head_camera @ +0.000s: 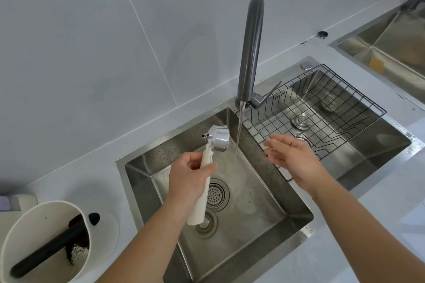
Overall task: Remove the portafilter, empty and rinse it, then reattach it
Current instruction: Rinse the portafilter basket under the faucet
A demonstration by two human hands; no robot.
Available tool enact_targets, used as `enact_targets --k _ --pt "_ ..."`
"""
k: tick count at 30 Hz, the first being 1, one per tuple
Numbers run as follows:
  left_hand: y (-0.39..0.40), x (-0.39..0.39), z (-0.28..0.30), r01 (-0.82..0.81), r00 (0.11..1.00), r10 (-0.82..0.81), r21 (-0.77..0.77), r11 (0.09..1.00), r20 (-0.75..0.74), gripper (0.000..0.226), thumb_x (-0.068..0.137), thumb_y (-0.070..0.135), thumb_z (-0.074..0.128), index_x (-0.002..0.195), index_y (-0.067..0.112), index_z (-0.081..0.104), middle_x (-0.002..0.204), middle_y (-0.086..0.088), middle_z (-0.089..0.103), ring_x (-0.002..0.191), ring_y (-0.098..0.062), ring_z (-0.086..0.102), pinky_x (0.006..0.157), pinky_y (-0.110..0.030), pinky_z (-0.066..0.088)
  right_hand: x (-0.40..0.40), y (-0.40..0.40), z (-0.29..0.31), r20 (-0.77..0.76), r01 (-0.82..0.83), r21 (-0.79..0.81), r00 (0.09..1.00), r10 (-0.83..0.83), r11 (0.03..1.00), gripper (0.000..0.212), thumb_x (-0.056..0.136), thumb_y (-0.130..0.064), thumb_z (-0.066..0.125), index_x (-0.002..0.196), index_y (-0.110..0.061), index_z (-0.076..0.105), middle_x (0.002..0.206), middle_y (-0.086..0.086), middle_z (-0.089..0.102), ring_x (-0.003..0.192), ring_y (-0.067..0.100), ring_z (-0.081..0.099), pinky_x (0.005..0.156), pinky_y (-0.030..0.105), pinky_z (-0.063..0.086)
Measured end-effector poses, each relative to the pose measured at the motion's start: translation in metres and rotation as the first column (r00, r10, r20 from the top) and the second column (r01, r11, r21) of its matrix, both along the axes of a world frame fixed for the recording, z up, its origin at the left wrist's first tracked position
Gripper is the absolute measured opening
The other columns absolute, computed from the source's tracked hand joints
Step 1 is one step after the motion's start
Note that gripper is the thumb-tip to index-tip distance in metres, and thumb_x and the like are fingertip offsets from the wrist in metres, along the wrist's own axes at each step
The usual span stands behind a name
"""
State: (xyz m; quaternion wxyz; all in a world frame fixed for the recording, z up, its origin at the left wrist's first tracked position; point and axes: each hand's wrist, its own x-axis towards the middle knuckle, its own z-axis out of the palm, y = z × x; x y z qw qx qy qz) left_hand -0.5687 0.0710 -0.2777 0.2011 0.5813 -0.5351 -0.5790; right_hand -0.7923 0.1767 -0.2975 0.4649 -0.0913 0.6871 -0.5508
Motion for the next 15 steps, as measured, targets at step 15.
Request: enact_targets --k 15 --pt "-0.006 0.005 -0.001 -0.117 0.992 0.123 0.133 0.984 -0.034 0.019 0.076 0.022 0.08 0.092 0.027 0.071 0.075 0.008 0.074 0.059 -0.008 0.068 0.051 -0.028 0.052 -0.053 -0.084 0.012 -0.044 0.114 -0.052 0.992 -0.116 0.992 0.062 0.094 -0.012 0.06 0.151 -0.008 0.036 0.138 0.011 0.055 0.125 0.022 0.056 0.112 0.041 0.042"
